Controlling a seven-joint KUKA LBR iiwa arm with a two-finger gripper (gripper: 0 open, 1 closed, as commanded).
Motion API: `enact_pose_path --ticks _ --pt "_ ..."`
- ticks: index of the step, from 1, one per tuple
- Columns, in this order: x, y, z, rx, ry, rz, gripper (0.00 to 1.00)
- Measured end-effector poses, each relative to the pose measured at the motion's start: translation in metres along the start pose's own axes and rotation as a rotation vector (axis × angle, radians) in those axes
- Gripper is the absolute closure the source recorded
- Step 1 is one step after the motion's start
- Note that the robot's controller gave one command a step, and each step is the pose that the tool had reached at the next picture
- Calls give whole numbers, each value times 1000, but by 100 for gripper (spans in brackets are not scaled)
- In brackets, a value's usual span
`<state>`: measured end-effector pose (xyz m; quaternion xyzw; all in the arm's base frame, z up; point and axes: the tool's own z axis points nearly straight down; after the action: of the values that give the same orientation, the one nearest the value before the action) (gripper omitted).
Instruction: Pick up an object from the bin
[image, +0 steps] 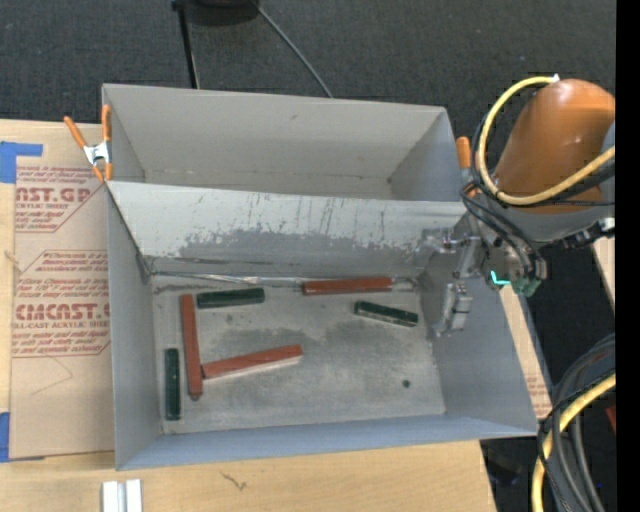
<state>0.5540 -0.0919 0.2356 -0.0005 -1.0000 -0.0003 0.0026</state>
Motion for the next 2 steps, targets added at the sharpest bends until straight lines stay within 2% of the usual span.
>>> enact_pose_path --ticks 1,2 --pt "-2 0 -4 1 -8 -1 0" --pt "-19 -9 47 2 -15 15 0"
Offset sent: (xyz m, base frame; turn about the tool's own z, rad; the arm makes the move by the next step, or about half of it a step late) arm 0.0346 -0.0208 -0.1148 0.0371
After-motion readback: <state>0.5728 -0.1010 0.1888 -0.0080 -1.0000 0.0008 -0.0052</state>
